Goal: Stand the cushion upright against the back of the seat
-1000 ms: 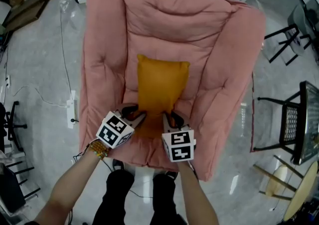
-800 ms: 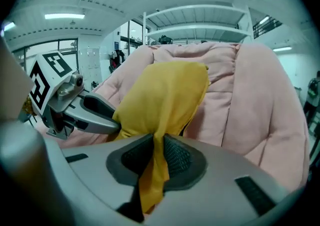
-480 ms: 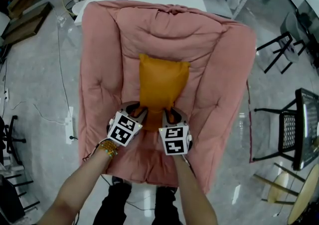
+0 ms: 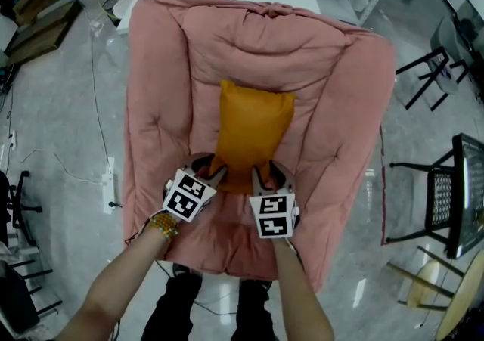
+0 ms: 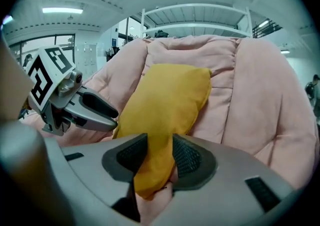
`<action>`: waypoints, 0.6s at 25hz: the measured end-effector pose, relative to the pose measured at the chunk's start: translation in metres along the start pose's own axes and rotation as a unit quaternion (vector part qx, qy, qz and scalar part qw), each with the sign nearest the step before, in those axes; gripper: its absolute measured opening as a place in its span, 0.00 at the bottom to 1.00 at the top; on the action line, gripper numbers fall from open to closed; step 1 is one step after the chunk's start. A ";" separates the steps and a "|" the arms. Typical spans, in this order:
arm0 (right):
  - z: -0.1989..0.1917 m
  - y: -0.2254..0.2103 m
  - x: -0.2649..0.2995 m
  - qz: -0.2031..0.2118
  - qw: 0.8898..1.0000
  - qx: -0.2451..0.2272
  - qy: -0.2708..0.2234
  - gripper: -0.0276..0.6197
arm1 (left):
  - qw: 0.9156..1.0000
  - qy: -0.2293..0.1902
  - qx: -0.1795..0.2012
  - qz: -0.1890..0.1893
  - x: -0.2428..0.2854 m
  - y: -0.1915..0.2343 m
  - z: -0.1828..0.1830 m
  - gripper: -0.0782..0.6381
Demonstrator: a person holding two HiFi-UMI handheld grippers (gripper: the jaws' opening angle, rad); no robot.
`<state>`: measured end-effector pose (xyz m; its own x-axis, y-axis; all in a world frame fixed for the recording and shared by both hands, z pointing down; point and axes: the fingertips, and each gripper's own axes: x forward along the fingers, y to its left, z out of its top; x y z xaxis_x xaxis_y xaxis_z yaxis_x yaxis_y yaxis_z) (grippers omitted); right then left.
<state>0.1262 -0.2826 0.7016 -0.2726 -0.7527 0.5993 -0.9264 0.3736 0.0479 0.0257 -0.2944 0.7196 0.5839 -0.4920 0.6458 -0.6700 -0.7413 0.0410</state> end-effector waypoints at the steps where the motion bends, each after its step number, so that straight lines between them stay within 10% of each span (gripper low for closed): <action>1: 0.002 -0.001 -0.005 -0.001 1.000 0.006 -0.006 0.27 | 1.000 -0.002 -0.004 0.001 -0.004 0.001 -0.001 0.32; 15: -0.021 0.055 -0.066 0.011 0.998 0.001 -0.061 0.14 | 0.995 -0.097 -0.010 0.020 -0.058 -0.061 -0.006 0.25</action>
<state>0.0986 -0.2015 0.6812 -0.3233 -0.8048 0.4978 -0.9199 0.3907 0.0343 0.0304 -0.2179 0.6845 0.6324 -0.6020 0.4875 -0.7026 -0.7108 0.0336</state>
